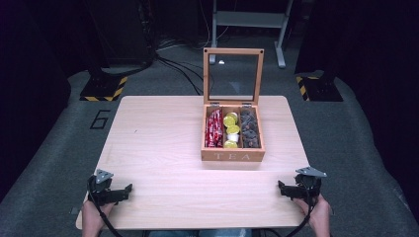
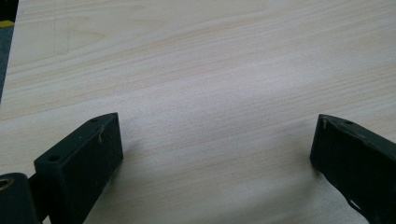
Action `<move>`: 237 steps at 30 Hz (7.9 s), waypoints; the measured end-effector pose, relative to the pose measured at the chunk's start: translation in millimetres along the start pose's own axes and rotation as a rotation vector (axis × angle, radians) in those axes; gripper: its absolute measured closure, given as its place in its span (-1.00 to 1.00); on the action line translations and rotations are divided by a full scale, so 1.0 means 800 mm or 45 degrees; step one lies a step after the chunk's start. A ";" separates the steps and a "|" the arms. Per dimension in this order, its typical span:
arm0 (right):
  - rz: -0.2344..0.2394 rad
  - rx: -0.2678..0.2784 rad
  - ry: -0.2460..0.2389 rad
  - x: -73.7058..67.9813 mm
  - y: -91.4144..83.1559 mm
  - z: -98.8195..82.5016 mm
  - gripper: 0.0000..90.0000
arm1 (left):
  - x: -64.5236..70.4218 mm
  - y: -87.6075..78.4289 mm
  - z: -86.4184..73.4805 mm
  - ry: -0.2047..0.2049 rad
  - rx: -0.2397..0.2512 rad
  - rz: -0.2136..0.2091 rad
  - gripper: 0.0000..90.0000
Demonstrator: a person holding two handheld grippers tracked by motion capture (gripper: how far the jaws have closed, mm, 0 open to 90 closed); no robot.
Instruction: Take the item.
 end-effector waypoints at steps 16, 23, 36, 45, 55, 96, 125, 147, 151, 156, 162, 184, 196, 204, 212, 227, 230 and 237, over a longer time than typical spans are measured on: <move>0.017 -0.012 -0.034 0.005 0.005 0.006 -1.00 | -0.001 0.001 0.000 -0.008 -0.009 0.010 -0.97; 0.010 -0.006 -0.014 0.004 0.005 0.006 -1.00 | 0.002 0.000 0.006 -0.025 0.013 -0.006 -0.93; 0.011 -0.007 -0.011 0.004 0.005 0.006 -1.00 | 0.025 -0.004 0.049 0.051 0.044 -0.070 -0.93; 0.013 -0.001 -0.014 0.004 0.005 0.006 -1.00 | 0.036 -0.003 0.072 0.083 0.062 -0.101 -0.91; 0.012 -0.001 -0.013 0.004 0.005 0.006 -1.00 | 0.050 -0.001 0.098 0.109 0.086 -0.130 -0.90; 0.016 -0.002 -0.016 0.004 0.005 0.006 -0.99 | 0.113 0.029 0.213 0.236 0.156 -0.291 -0.85; 0.023 0.001 -0.034 0.004 0.005 0.006 -0.97 | 0.194 0.088 0.318 0.322 0.148 -0.367 -0.87; 0.022 0.013 -0.047 0.002 0.004 0.006 -0.94 | 0.247 0.138 0.363 0.343 0.106 -0.426 -0.53; 0.024 0.013 -0.046 0.002 0.004 0.006 -0.94 | 0.251 0.145 0.366 0.339 0.097 -0.402 -0.32; 0.028 0.012 -0.045 0.002 0.004 0.006 -0.93 | 0.253 0.159 0.362 0.299 0.047 -0.409 -0.12; 0.032 0.006 -0.048 0.002 0.004 0.006 -0.92 | 0.254 0.167 0.361 0.265 -0.001 -0.388 0.11; 0.036 0.002 -0.048 0.002 0.004 0.006 -0.92 | 0.260 0.176 0.355 0.182 -0.050 -0.409 0.73; 0.035 0.003 -0.048 0.002 0.004 0.006 -0.92 | 0.246 0.159 0.360 0.122 0.046 -0.428 0.87; 0.035 0.002 -0.047 0.002 0.004 0.006 -0.92 | 0.243 0.142 0.368 0.107 0.106 -0.445 0.89; 0.035 0.002 -0.047 0.002 0.004 0.006 -0.92 | 0.245 0.121 0.376 0.132 0.164 -0.457 0.89; 0.035 0.002 -0.047 0.002 0.004 0.006 -0.92 | 0.231 0.080 0.377 0.193 0.248 -0.468 0.90; 0.035 0.002 -0.047 0.002 0.004 0.006 -0.92 | 0.227 0.073 0.375 0.186 0.262 -0.467 0.90; 0.034 0.002 -0.046 0.003 0.004 0.006 -0.92 | 0.212 0.057 0.368 0.179 0.293 -0.459 0.90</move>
Point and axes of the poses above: each handheld gripper's, and its own axes: y roughly forward along the jaws, z roughly out of its top, x roughly to its right, the point moved 8 cm from there along y, roughly forward along the jaws, and after that the axes turned 12 degrees about y, right-handed, at the moved point
